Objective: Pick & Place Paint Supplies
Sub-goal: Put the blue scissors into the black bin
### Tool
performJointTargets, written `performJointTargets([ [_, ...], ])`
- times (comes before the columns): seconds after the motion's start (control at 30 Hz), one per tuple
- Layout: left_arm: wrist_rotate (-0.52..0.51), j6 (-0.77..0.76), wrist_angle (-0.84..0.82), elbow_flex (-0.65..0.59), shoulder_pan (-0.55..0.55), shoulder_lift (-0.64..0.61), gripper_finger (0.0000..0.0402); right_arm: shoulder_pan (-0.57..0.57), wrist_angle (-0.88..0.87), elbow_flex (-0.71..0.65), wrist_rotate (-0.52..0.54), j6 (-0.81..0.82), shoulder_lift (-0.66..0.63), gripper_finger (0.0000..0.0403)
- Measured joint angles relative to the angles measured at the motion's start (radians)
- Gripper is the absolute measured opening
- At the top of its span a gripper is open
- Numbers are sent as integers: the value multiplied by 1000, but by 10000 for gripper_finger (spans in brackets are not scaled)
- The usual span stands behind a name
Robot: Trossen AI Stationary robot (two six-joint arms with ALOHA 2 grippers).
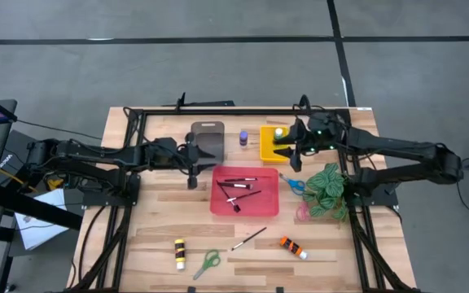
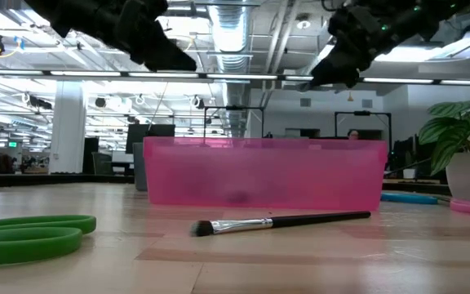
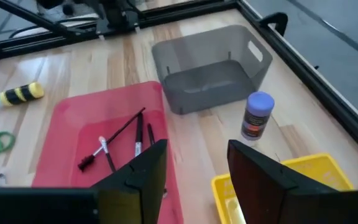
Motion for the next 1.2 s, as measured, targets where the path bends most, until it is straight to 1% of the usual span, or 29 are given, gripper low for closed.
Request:
performJointTargets([
  [0.13, -3, 49, 70, 0, 2, 0, 112, 8, -4, 0, 1, 0, -34, 162],
  [0.3, -25, 114, 162, 0, 2, 0, 112, 38, -4, -30, -1, 17, -38, 162],
  [0.5, -35, 123, 319, 0, 2, 0, 112, 52, 0, -55, 1, 97, -38, 159],
  [0.63, -53, 139, 402, 0, -3, 5, 112, 82, -10, -55, 1, 113, -38, 159],
  [0.73, -53, 151, 423, 0, -5, 22, 112, 116, -52, -55, 1, 131, -37, 158],
  [0.87, -61, 193, 442, 0, -2, 41, 112, 171, -129, -54, 11, 211, -13, 154],
  [1.1, -69, 264, 504, 0, -2, 42, 112, 266, -365, -54, 132, 395, 57, 140],
  [1.2, -69, 289, 527, 0, -2, 42, 112, 295, -417, -54, 180, 459, 70, 132],
])
